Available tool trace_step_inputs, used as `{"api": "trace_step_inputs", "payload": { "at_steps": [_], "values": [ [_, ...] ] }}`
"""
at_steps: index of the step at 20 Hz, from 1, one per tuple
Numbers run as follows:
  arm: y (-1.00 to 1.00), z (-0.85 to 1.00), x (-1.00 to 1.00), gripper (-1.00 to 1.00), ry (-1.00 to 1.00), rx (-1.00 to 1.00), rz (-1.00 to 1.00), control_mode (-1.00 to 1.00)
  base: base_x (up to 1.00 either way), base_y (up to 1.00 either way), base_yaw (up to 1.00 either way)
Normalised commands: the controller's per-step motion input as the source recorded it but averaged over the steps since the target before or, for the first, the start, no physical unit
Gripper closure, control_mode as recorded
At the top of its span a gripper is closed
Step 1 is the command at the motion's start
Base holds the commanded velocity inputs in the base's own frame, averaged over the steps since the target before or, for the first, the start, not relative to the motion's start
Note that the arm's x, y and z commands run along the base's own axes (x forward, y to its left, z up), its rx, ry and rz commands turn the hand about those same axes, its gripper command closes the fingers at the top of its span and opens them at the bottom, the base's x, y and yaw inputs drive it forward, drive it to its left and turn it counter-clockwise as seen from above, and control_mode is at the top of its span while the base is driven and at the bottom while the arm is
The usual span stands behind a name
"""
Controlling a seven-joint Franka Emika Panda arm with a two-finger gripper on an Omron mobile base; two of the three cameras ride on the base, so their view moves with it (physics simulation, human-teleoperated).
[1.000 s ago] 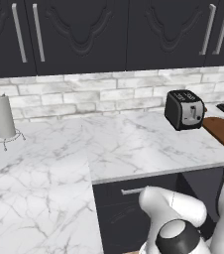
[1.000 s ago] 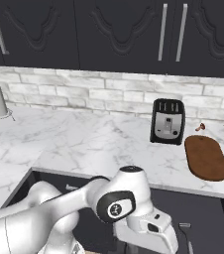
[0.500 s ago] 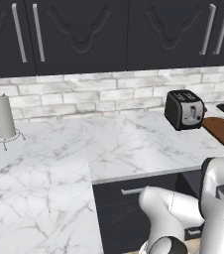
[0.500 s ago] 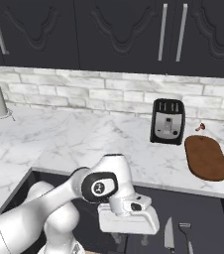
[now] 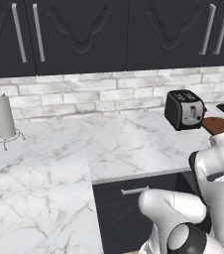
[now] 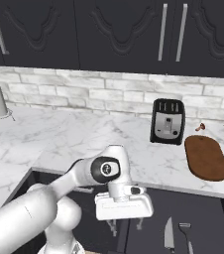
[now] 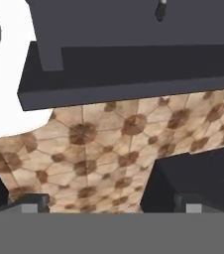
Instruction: Open the drawer on the right and place the cutting tools on the cutting board.
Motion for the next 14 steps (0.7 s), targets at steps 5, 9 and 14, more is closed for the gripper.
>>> {"api": "trace_step_inputs", "payload": {
  "at_steps": [5, 9, 14],
  "values": [
    [0.00, -0.14, 0.26, -1.00, 0.19, 0.20, 0.02, -1.00, 0.00, 0.00, 0.00],
    [-0.11, -0.27, 0.00, -1.00, 0.14, 0.24, 0.00, -1.00, 0.00, 0.00, 0.00],
    [-0.12, -0.32, 0.00, -1.00, 0.07, 0.27, 0.00, -1.00, 0.00, 0.00, 0.00]
  ]
}}
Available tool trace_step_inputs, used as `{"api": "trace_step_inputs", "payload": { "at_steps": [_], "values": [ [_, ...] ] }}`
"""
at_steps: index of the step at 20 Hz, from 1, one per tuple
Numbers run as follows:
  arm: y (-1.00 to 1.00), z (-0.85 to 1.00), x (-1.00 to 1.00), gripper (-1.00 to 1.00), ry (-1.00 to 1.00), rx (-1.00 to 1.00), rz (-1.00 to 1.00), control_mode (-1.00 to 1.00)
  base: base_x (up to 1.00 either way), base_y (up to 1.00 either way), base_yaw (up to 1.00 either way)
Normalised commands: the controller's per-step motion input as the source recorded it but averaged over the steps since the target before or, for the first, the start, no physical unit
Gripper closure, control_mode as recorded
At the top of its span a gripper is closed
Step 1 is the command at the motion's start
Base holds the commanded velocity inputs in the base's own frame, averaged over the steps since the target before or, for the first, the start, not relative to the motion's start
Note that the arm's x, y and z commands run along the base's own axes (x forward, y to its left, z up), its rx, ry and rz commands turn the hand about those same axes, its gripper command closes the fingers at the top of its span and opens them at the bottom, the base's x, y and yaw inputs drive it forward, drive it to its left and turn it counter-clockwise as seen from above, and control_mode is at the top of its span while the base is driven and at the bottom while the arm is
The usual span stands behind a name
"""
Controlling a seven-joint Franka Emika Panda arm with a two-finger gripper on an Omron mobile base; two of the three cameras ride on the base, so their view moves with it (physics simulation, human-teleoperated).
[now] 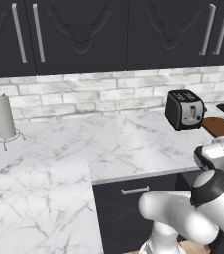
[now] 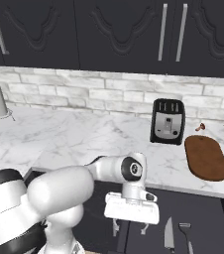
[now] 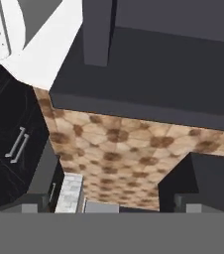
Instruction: Open the drawer on the right and place the cutting tools on the cutting board.
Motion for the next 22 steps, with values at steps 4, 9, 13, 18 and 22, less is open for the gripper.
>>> {"api": "trace_step_inputs", "payload": {
  "at_steps": [4, 9, 13, 18, 22],
  "values": [
    [-0.10, -0.13, -0.16, -1.00, 0.00, 0.28, 0.02, -1.00, 0.00, 0.00, 0.00],
    [-0.06, -0.06, -0.23, -1.00, -0.12, 0.23, 0.02, -1.00, 0.00, 0.00, 0.00],
    [-0.02, -0.23, -0.14, -1.00, -0.23, 0.16, 0.00, -1.00, 0.00, 0.00, 0.00],
    [0.00, -0.22, 0.00, -1.00, -0.21, 0.13, 0.00, -1.00, 0.00, 0.00, 0.00],
    [0.00, -0.11, 0.04, -1.00, -0.17, 0.04, 0.00, -1.00, 0.00, 0.00, 0.00]
  ]
}}
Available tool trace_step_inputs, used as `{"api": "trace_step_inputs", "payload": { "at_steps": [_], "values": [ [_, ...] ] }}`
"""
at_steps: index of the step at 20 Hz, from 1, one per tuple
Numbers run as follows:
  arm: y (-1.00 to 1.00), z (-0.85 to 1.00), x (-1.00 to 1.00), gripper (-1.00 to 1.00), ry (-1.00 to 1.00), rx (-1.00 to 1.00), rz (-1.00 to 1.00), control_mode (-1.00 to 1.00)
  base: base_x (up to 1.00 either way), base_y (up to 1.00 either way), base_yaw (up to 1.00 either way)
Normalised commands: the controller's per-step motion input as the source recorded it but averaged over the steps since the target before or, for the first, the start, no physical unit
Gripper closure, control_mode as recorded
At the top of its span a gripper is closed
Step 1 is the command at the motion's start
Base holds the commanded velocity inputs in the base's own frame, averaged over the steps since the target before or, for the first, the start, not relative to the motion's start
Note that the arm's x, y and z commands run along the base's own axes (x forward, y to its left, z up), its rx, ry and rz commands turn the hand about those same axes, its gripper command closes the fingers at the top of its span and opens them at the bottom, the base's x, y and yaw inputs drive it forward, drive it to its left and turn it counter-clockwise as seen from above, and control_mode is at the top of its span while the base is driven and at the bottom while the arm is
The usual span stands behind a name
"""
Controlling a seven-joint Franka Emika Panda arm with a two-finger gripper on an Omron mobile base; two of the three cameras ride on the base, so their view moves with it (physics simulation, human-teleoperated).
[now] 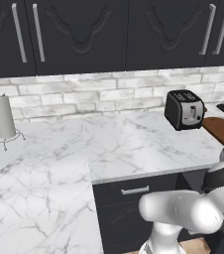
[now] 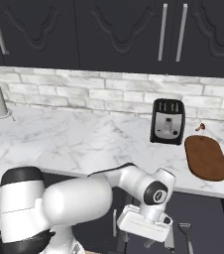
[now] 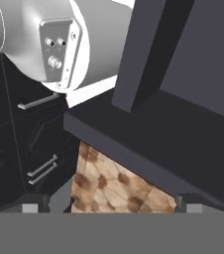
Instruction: Open the drawer on the right and place the cutting tools on the cutting board.
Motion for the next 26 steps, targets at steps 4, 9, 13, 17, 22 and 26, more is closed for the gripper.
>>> {"api": "trace_step_inputs", "payload": {
  "at_steps": [4, 9, 13, 17, 22, 26],
  "values": [
    [0.00, -0.11, 0.11, -1.00, -0.06, 0.00, 0.00, -1.00, 0.00, 0.00, 0.00],
    [0.01, -0.22, 0.25, -1.00, -0.01, 0.00, 0.00, -1.00, 0.00, 0.00, 0.00],
    [0.01, -0.37, 0.32, -1.00, -0.02, 0.00, 0.00, -1.00, 0.00, 0.00, 0.00],
    [0.00, -0.31, 0.18, -1.00, -0.04, 0.00, -0.02, -1.00, 0.00, 0.00, 0.00],
    [-0.03, -0.25, 0.00, -1.00, -0.04, 0.00, -0.04, -1.00, 0.00, 0.00, 0.00],
    [-0.13, -0.32, 0.00, -1.00, -0.01, -0.01, -0.06, -1.00, 0.00, 0.00, 0.00]
  ]
}}
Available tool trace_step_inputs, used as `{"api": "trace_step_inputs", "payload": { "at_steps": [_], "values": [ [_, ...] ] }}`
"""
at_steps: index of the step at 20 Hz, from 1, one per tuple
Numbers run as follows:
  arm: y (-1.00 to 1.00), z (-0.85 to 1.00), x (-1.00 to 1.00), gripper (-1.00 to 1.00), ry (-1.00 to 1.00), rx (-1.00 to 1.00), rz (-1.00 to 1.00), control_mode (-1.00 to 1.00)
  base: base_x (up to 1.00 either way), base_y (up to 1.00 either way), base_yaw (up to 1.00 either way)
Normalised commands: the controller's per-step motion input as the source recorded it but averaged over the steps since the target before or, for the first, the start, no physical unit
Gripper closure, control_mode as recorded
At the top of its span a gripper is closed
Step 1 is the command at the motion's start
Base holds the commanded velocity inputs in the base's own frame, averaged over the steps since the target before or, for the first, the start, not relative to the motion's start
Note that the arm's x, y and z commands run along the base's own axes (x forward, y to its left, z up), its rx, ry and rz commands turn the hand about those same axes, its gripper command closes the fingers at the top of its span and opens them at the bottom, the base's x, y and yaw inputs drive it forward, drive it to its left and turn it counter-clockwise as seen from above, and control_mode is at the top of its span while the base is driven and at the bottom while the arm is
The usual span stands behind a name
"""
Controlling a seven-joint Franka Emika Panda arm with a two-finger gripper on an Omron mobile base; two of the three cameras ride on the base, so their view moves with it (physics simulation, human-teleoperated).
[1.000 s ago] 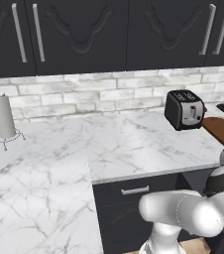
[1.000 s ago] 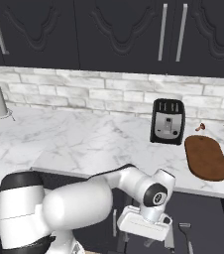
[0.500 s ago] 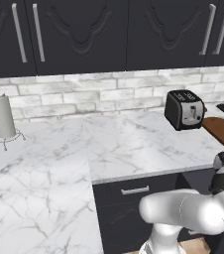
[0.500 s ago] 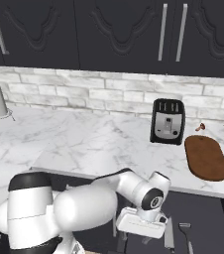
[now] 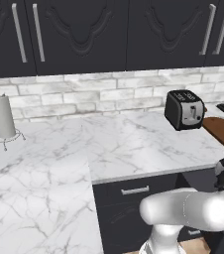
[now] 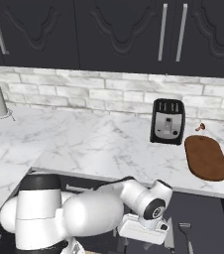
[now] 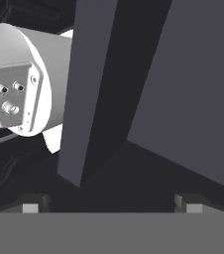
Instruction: Open the drawer on the right and place the cutting tools on the cutting board.
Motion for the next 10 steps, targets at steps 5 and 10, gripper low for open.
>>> {"api": "trace_step_inputs", "payload": {
  "at_steps": [5, 10],
  "values": [
    [-0.13, -0.28, 0.00, -1.00, -0.01, -0.03, -0.07, -1.00, 0.00, 0.00, 0.00],
    [-0.18, -0.19, 0.00, -1.00, -0.02, -0.06, -0.07, -1.00, 0.00, 0.00, 0.00]
  ]
}}
